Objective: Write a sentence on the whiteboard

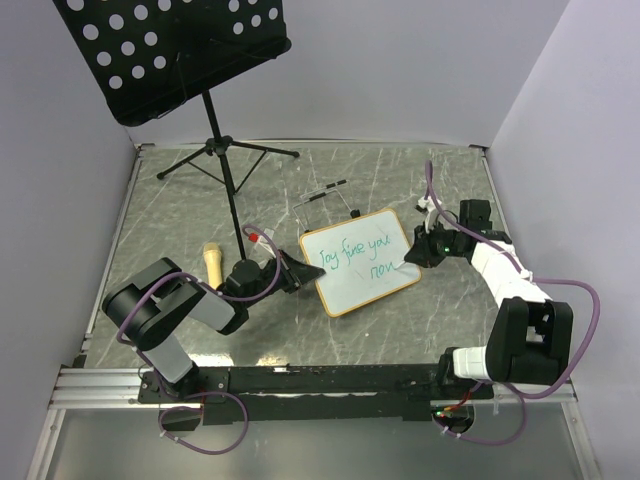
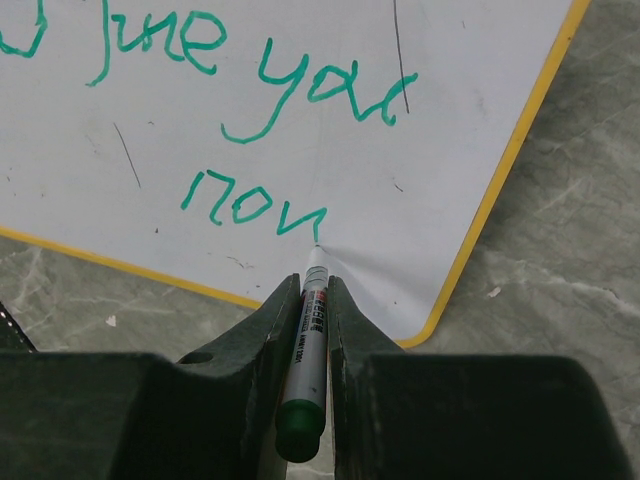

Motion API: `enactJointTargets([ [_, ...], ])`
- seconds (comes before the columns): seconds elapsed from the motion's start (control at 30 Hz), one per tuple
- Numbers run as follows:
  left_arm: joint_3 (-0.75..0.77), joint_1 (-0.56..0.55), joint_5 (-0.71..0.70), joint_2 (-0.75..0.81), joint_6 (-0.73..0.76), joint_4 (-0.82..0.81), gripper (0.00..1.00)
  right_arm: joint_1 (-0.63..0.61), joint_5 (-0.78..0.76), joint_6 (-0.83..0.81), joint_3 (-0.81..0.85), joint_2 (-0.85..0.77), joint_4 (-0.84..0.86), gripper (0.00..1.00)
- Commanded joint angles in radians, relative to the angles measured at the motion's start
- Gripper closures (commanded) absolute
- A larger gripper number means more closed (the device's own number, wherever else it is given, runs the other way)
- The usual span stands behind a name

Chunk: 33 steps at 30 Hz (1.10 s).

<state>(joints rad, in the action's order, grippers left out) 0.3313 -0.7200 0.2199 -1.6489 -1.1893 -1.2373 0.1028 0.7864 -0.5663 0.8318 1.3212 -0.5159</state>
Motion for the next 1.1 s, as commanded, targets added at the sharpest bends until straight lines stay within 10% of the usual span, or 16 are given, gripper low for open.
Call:
enactJointTargets([
  [0.0,0.018,-0.004,0.022,0.001,0.019,-0.346,0.99,0.005,-0.003,0.019,0.013,0.015,0.057,1.0],
  [1.07,0.009,-0.01,0.024,0.012,0.025,-0.346,0.99,0.021,0.01,0.036,-0.003,-0.085,0.091,1.0],
])
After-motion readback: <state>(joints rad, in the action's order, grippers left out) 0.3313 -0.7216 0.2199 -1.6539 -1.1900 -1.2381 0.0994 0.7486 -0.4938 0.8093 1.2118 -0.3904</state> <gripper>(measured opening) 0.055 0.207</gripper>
